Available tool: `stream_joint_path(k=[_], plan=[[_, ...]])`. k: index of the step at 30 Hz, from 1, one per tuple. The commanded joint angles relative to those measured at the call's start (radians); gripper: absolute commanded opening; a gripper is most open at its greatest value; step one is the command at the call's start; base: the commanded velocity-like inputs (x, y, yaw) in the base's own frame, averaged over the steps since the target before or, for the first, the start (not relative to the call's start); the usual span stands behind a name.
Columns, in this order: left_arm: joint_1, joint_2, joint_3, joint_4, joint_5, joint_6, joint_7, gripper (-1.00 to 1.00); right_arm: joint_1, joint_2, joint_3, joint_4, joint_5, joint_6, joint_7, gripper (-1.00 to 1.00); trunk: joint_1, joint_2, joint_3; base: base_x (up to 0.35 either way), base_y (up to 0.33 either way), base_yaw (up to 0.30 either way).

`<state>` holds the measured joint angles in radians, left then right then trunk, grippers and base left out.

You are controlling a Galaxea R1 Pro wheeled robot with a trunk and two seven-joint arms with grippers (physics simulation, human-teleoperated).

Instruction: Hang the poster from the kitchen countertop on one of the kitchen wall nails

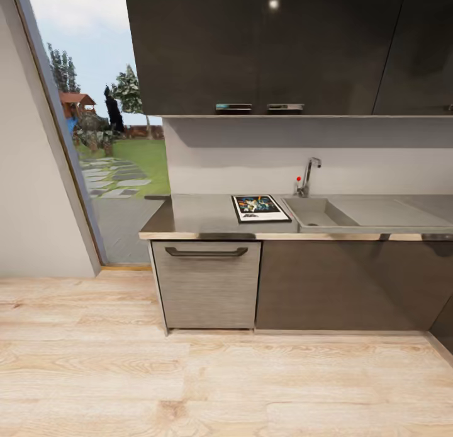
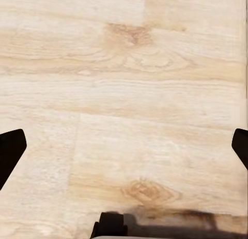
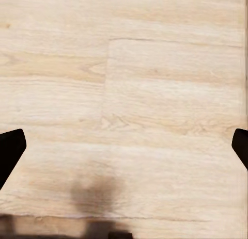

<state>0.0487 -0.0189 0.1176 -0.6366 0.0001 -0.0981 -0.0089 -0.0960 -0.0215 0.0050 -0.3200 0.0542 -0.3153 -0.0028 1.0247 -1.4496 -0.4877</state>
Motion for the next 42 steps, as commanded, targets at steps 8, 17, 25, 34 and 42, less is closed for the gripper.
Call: stream_joint_path(k=[8,17,25,34,42], plan=[[0.0,-0.001,0.004,-0.002,0.0,-0.003,-0.002,1.0,-0.001,-0.001,-0.005,0.001,0.004,-0.004,0.0,1.0,0.0,0.0,-0.001,0.12,-0.158,0.004],[0.0,-0.001,0.006,-0.004,0.002,-0.005,-0.001,1.0,-0.001,0.0,-0.007,-0.029,0.001,-0.004,-0.001,1.0,0.0,0.0,-0.001,0.008,-0.01,0.0],[0.001,0.005,0.01,-0.005,0.001,-0.006,-0.002,1.0,-0.096,0.085,0.001,-0.789,0.004,0.539,-0.004,1.0,0.0,0.0,-0.001,0.0,0.0,0.0],[0.0,0.018,0.013,-0.005,0.001,-0.006,-0.002,1.0,-0.496,0.099,0.001,-0.825,-0.001,0.852,-0.055,1.0,0.0,0.0,-0.001,0.0,0.0,0.0],[0.0,0.029,0.02,-0.01,0.003,-0.006,-0.002,1.0,-0.783,0.129,-0.005,-0.728,-0.014,1.015,-0.175,1.0,0.0,0.0,-0.001,0.0,0.0,0.0]])
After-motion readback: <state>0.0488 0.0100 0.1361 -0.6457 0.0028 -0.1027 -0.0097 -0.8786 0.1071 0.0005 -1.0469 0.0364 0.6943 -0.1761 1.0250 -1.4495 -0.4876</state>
